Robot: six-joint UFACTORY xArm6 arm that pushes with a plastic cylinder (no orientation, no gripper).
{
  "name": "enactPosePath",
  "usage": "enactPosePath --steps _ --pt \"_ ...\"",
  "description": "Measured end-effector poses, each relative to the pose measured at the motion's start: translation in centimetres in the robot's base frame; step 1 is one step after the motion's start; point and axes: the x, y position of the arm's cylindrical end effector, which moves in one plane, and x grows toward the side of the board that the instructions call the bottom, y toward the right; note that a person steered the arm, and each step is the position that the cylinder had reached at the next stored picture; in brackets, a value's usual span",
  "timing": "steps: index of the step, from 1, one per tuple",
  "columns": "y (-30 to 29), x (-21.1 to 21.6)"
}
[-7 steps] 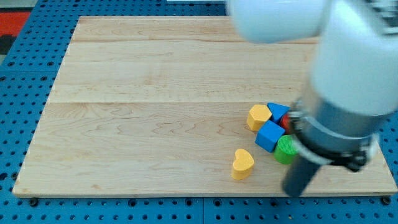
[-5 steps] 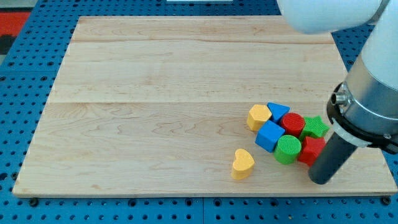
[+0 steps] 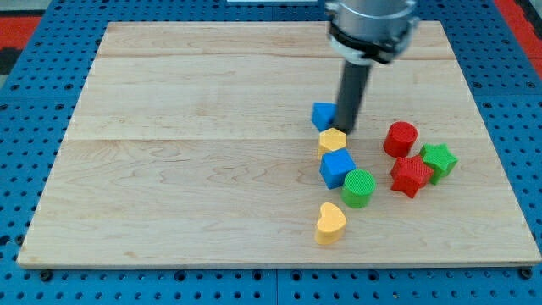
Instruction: Move the blue triangle to the top left of the board
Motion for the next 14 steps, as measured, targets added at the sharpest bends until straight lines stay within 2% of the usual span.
enactPosePath --steps 1,3,5,7,8,9,10,11,12,13,14 --pt "-6.5 -2.2" --pt "-4.7 -6.4" --pt "-3.8 -7.0" --pt "-6.0 -10.5" --pt "-1.0 -9.8" --pt "-2.7 -9.0" --pt "-11.9 -7.4" --pt "-14.6 -10.8" --pt "-8.8 -9.2" --pt "-7.9 -10.9" --pt "-14.9 -12.1"
